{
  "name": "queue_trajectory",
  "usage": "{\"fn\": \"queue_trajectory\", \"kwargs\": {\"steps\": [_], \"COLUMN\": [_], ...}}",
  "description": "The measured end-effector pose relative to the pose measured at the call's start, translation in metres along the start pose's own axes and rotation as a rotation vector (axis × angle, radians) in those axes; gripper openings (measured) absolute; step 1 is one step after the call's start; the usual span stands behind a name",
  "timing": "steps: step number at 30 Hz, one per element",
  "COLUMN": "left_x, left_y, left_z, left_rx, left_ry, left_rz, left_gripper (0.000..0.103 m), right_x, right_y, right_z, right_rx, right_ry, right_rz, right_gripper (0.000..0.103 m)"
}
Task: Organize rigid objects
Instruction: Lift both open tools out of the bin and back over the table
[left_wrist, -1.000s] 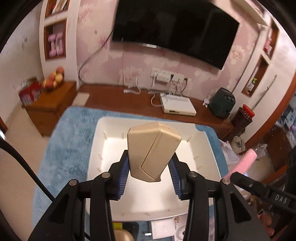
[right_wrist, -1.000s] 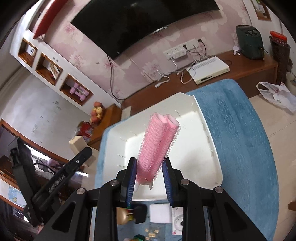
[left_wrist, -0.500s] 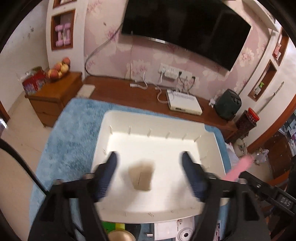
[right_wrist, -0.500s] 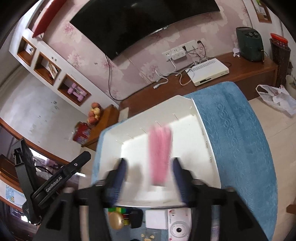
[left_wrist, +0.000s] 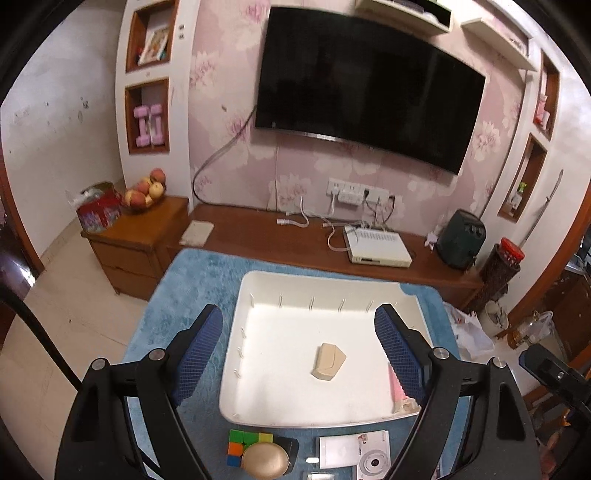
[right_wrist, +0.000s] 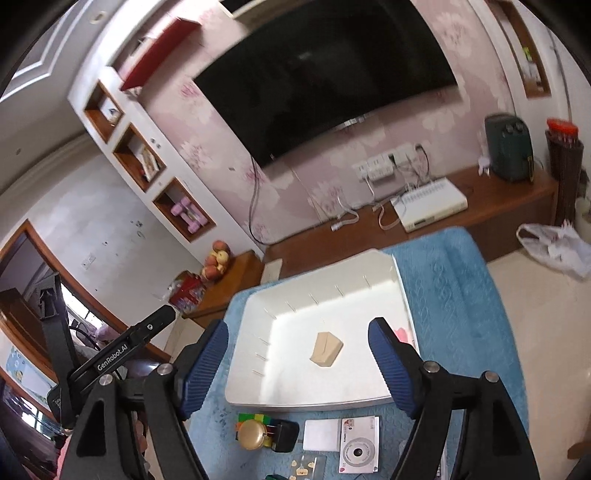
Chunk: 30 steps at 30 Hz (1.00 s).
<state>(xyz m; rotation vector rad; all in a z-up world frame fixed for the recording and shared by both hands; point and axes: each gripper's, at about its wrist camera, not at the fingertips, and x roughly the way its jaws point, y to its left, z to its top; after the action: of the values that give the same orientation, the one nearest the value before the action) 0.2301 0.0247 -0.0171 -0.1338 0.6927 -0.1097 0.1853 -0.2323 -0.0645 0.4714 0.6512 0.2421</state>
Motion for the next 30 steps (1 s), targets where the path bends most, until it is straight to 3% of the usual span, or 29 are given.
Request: {"fn": "queue_trajectory", "kwargs": {"steps": [16, 26, 30], "left_x": [-0.109, -0.149, -0.164], "left_y": [0.004, 0.020, 0.027], "left_z": [-0.032, -0.066, -0.081], "left_rx": [0.013, -0.032, -0.068], "left_ry": [-0.173, -0.160, -0.151], "left_rz": [0.044, 0.070, 0.046], "left_gripper": [0.094, 0.096, 0.096], "right_x": [-0.098, -0.141, -0.154], "right_y": [0.027, 0.035, 0.042], "right_z": [-0.043, -0.084, -0.103], "right_rx": [-0.110, -0.144, -0.204], "right_ry": [-0.168, -0.249, -0.282], "right_rz": [-0.001, -0.033, -0.080], "right_gripper": [0.086, 0.086, 0.092]}}
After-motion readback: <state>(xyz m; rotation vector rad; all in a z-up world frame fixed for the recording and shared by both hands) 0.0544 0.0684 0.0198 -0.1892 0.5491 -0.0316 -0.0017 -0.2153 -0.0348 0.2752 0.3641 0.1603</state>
